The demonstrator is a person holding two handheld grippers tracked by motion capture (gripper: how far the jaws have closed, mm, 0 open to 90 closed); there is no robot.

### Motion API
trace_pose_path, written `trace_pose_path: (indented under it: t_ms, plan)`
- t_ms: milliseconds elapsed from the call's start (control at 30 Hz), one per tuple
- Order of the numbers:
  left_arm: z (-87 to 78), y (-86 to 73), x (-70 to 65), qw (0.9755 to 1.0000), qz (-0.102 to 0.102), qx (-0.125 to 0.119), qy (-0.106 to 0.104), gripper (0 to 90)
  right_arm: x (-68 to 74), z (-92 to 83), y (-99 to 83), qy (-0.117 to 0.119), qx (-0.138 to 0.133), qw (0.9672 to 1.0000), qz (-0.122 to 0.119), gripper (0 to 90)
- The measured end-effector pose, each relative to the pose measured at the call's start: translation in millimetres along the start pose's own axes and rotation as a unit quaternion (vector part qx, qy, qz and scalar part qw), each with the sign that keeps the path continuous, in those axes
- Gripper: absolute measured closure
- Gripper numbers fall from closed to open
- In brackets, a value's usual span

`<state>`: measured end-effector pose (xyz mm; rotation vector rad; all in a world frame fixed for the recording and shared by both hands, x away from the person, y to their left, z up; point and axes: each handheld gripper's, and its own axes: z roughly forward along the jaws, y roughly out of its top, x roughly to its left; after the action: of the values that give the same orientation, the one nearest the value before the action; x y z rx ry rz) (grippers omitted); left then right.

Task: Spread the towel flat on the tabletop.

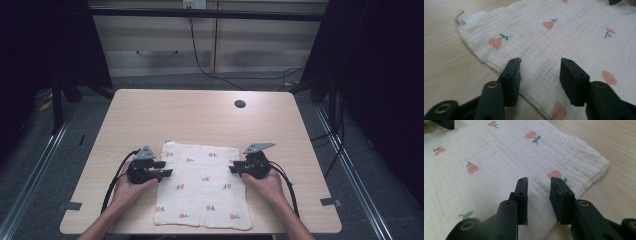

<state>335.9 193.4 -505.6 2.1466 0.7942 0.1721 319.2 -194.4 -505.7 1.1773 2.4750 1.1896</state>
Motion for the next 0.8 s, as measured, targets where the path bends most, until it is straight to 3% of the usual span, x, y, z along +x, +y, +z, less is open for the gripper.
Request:
trace_pose_path:
  t_ms: [133, 233, 333, 567, 667, 800]
  plan:
    - [0.6, 2.4, -4.5, 0.9996, 0.017, 0.011, 0.018, 48.9, 2.6, -6.3, -4.7, -0.002, 0.006, 1.0000, -0.004, 67.5]
    - [0.7, 2.2, -3.3, 0.9999, 0.010, 0.010, -0.008, 51.2, 5.3, -9.0, -7.5, -0.006, 0.006, 0.9998, -0.016, 66.4]
    - [-0.2, 1.9, -4.4, 0.9998, 0.002, 0.011, -0.013, 54.9, 7.3, -10.6, -5.7, -0.016, 0.020, 0.9996, -0.015, 66.5]
    - [-1.5, 0.6, -4.3, 0.9998, -0.003, 0.010, -0.014, 59.2, 5.9, -10.1, -4.5, -0.011, 0.019, 0.9997, -0.007, 63.4]
    - [-1.9, 0.4, -4.3, 0.9998, -0.006, 0.009, -0.016, 59.2, 2.0, -11.5, 0.7, -0.018, 0.007, 0.9998, -0.001, 61.6]
    - [-2.1, 0.6, -5.1, 0.9998, -0.004, 0.011, -0.013, 58.5, -14.2, -15.4, 14.4, -0.037, -0.018, 0.9991, 0.013, 62.3]
